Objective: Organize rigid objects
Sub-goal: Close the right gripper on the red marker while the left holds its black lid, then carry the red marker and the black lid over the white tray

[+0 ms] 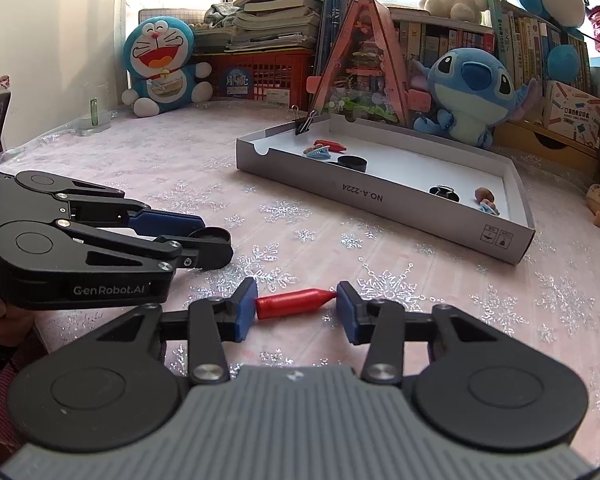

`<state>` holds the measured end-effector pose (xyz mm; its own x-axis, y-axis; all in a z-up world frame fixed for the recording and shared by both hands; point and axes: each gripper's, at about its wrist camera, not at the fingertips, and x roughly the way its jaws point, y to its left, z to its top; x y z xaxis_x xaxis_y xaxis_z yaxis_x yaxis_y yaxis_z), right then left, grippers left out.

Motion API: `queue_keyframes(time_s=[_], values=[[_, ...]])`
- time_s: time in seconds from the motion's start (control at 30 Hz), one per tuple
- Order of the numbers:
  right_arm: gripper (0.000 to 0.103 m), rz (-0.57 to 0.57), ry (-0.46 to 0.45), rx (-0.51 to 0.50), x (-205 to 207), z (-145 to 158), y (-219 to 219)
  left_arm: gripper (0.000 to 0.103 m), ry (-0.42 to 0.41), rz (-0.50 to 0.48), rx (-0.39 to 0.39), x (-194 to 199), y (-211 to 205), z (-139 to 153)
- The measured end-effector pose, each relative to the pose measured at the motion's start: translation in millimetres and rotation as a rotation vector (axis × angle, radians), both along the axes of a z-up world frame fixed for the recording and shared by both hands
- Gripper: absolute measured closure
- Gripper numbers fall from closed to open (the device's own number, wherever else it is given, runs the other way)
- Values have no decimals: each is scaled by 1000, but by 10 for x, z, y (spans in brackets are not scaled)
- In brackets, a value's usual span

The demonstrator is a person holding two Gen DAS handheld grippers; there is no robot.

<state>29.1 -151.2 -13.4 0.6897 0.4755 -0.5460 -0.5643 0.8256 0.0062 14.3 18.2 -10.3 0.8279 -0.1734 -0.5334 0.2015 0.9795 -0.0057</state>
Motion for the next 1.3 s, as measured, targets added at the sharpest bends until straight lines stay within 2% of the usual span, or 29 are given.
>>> queue_keyframes(time_s=[0.53,0.87,1.3], values=[[55,-177,-4,41,78,10,-152,73,24,45,-22,51,-22,35],[55,-230,7,57,133,48,-228,73,47,54,-39,146,-43,78],[55,-279,-10,78,351,284,-357,73,12,67,-66,402,-52,390]])
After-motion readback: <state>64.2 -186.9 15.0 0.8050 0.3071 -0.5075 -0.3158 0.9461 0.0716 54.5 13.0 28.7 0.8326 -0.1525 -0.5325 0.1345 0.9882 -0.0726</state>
